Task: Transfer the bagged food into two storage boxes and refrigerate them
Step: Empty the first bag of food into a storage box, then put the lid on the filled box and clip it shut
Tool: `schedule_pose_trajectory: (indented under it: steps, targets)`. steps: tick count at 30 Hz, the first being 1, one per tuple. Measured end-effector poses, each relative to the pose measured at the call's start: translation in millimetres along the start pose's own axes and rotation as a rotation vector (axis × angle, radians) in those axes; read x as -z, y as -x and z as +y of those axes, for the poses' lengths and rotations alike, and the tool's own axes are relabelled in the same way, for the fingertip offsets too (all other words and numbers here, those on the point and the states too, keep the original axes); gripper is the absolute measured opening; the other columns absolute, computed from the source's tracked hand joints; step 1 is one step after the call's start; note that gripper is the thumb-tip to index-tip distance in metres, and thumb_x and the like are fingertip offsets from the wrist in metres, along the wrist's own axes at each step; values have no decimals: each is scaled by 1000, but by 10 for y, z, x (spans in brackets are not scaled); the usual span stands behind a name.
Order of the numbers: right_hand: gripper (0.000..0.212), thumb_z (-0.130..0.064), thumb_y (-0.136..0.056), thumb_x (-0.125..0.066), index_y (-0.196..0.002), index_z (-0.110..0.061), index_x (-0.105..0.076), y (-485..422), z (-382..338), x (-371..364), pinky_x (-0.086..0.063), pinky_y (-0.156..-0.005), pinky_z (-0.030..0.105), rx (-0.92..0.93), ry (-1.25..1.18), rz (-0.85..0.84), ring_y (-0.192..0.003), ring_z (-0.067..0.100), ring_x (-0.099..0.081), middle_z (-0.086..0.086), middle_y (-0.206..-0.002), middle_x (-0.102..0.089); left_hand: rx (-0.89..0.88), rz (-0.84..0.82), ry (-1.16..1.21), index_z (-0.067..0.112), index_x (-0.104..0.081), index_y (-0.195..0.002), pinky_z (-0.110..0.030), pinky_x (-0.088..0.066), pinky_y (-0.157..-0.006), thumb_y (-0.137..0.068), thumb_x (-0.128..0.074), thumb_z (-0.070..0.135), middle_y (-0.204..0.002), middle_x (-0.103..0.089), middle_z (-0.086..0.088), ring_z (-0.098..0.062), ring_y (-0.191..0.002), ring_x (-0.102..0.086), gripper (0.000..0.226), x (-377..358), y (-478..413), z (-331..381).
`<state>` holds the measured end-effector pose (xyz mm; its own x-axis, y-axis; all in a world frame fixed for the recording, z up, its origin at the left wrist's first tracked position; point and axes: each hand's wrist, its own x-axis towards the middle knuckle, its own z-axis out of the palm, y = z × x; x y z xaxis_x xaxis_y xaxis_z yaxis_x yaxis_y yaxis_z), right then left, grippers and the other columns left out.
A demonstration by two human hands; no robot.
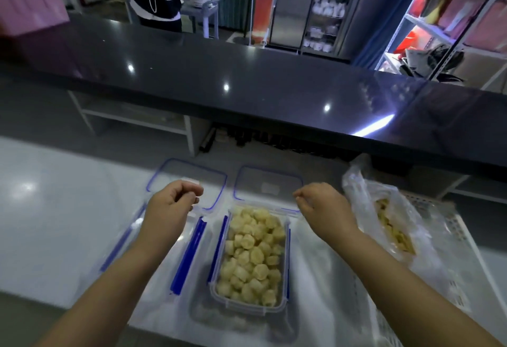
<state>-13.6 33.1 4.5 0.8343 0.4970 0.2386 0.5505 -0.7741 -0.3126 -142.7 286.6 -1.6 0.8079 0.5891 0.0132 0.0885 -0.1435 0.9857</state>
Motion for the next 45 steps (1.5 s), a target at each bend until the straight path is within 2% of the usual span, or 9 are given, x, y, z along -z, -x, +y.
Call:
schedule_pose_trajectory:
  steps: [5, 11, 20, 27, 31, 34, 38, 42, 45]
  targets:
    - [31, -20, -93, -52, -122, -19, -63, -164, 171, -505, -41, -89, 27, -250, 70, -331, -118, 21, -52, 2, -128, -60, 33, -73, -37, 25, -68, -82, -23, -48, -71, -90, -50, 6, -84, -70, 8, -4, -80, -65, 28, 324, -261, -194]
    - [30, -23, -92, -56, -120, -17, -64, -180, 280, -746, -36, -97, 30, -234, 256, -319, -115, 29, -51, 9, -123, -62, 38, -174, -68, 32, -68, -78, -27, -50, -75, -89, -50, 8, -83, -69, 16, -3, -81, -65, 31, 494, -581, -360]
    - [20, -29, -90, -53, -95, -14, -65, -164, 136, -764, -40, -74, 32, -180, 488, -256, -100, 23, -52, 4, -100, -64, 53, -284, -99, 32, -68, -79, -23, -47, -72, -89, -50, 9, -84, -70, 16, 0, -80, -64, 31, 535, -790, -480]
    - [14, -3, -71, -77, -68, -4, -64, -90, -175, -315, -41, -44, 31, -34, 342, 212, -60, 31, -59, 10, -64, -61, 42, -346, -91, 28, -68, -84, -23, -49, -75, -90, -51, 8, -88, -69, 11, -4, -86, -64, 27, 308, -713, -347]
    - [10, -4, -75, -75, -74, -9, -66, 42, -342, -75, -44, -53, 27, -37, 94, 292, -63, 18, -55, 2, -68, -62, 16, -385, -104, 31, -66, -87, -19, -49, -70, -89, -55, 11, -88, -69, 11, -3, -82, -63, 23, 135, -609, -255]
    - [11, -5, -80, -70, -76, -15, -67, 152, -504, 79, -46, -59, 14, -251, -401, 218, -63, 3, -56, -7, -70, -64, 48, -401, -88, 27, -61, -101, -12, -45, -68, -89, -59, 15, -97, -66, 10, 2, -83, -61, 17, -17, -550, -213]
    - [12, -1, -84, -62, -78, -10, -66, 301, -612, 141, -50, -57, 17, -501, -908, 37, -60, 6, -61, 0, -66, -67, 150, -452, -40, 17, -45, -129, -32, -48, -88, -89, -60, 21, -111, -60, 3, -12, -99, -59, 43, -210, -422, -174]
    - [15, 0, -89, -54, -80, -5, -65, 524, -577, 87, -49, -52, 20, -693, -1241, -70, -56, 11, -59, 5, -65, -66, 108, -463, -47, 23, -55, -115, -35, -53, -81, -89, -60, 20, -100, -65, 0, -15, -91, -64, 26, -274, -215, -177]
    - [16, -1, -88, -56, -91, -12, -67, 725, -537, 5, -49, -51, 21, -734, -1137, -85, -56, 10, -60, 2, -73, -70, 91, -414, -123, 27, -56, -106, -24, -51, -67, -87, -63, 21, -87, -65, 3, -6, -77, -63, 21, -243, -63, -219]
